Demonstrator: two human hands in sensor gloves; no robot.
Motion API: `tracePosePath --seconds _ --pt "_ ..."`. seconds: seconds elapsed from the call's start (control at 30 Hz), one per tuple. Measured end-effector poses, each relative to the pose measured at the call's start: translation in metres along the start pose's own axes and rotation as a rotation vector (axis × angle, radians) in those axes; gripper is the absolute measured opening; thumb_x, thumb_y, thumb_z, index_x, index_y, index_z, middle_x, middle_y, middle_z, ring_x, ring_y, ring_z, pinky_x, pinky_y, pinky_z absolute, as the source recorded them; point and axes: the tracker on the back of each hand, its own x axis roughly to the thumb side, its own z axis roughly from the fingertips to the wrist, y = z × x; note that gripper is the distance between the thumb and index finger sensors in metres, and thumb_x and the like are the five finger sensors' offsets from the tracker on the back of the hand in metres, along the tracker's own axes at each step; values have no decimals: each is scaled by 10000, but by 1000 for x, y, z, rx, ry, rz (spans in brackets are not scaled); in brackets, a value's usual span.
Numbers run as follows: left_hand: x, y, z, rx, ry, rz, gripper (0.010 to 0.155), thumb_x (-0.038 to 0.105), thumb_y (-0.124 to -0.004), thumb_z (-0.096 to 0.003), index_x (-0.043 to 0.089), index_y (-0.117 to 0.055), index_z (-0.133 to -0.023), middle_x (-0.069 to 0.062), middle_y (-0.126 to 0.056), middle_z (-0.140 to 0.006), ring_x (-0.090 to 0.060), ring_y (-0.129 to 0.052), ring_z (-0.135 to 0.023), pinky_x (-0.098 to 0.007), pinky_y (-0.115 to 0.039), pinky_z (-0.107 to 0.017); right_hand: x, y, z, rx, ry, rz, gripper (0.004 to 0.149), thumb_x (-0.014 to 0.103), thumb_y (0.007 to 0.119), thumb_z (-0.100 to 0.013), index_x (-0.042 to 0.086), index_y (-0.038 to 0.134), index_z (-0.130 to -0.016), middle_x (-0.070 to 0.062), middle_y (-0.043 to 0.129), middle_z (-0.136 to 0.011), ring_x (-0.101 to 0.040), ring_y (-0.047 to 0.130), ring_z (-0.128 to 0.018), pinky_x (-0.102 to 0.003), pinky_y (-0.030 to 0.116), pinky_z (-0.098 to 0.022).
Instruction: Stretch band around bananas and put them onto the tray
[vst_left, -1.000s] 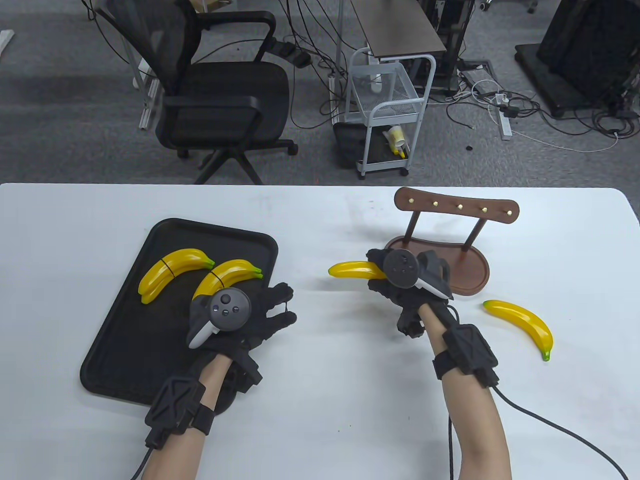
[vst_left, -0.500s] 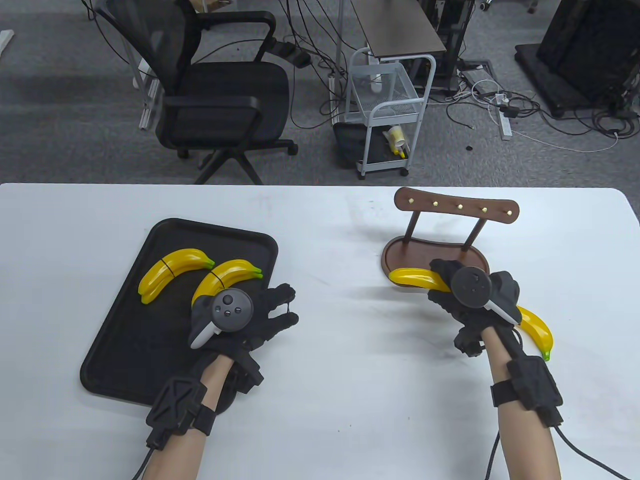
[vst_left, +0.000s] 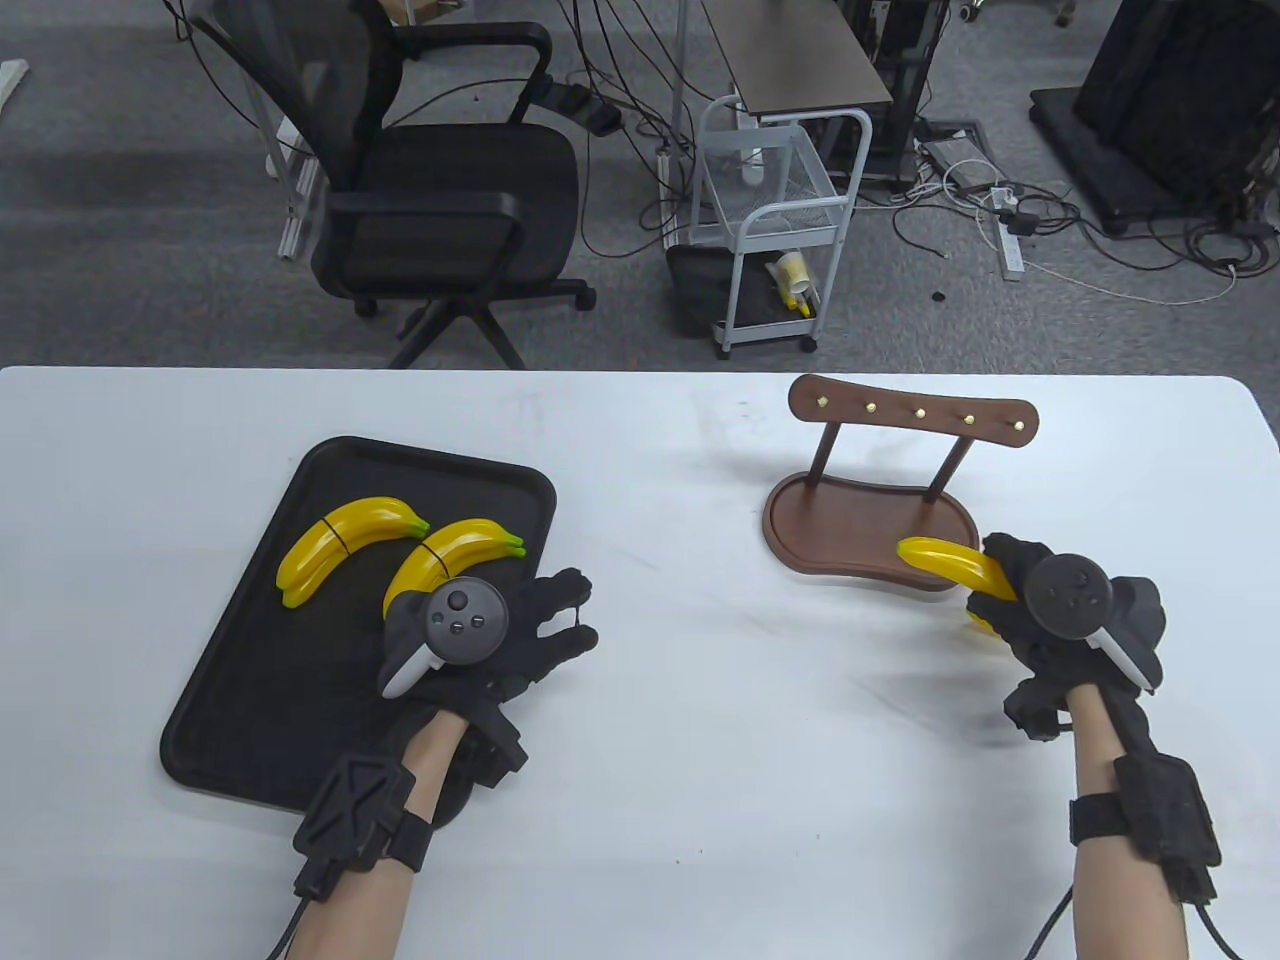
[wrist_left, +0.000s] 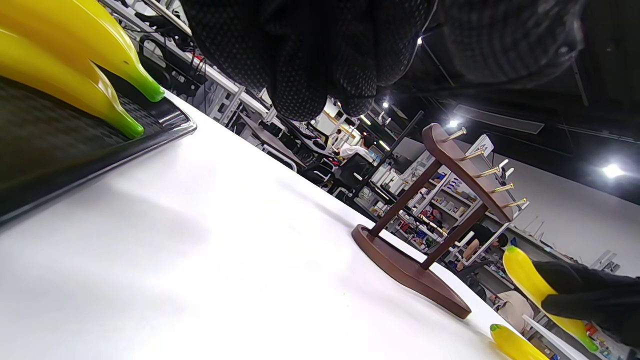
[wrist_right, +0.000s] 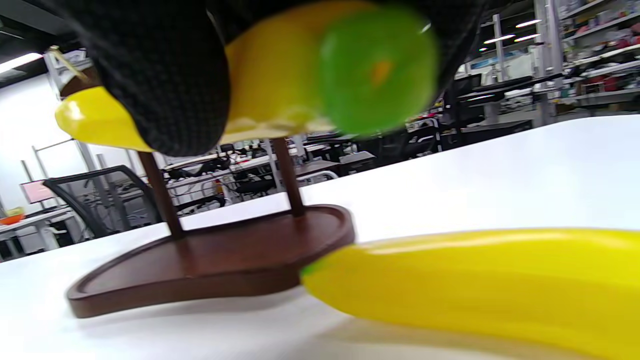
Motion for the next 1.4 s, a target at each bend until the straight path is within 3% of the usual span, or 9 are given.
tracePosePath --seconds 0.57,1.23,1.4 --pt "-1 -1 0 -3 -1 -4 661 574 -712 -484 267 -602 -1058 25 -749 -1104 -249 -814 -1029 -456 -647 -804 -65 17 18 19 217 -5 681 384 895 -457 161 629 -1043 -116 751 -1013 -323 863 -824 -458 801 -579" --pt "1 -1 -1 -5 -7 -3 650 570 -708 -485 269 -608 -1053 24 -752 -1101 -249 -813 -1030 -458 -646 -804 -84 33 22 86 257 -130 709 383 880 -466 176 574 -1070 -107 686 -1042 -373 842 -858 -511 759 -608" --pt "1 -1 -1 -2 -15 -1 651 570 -707 -485 270 -607 -1054 27 -752 -1102 -249 -812 -1031 -460 -644 -806 -86 37 21 118 256 -77 723 394 880 -466 245 514 -1071 -18 659 -1052 -366 856 -851 -502 759 -609"
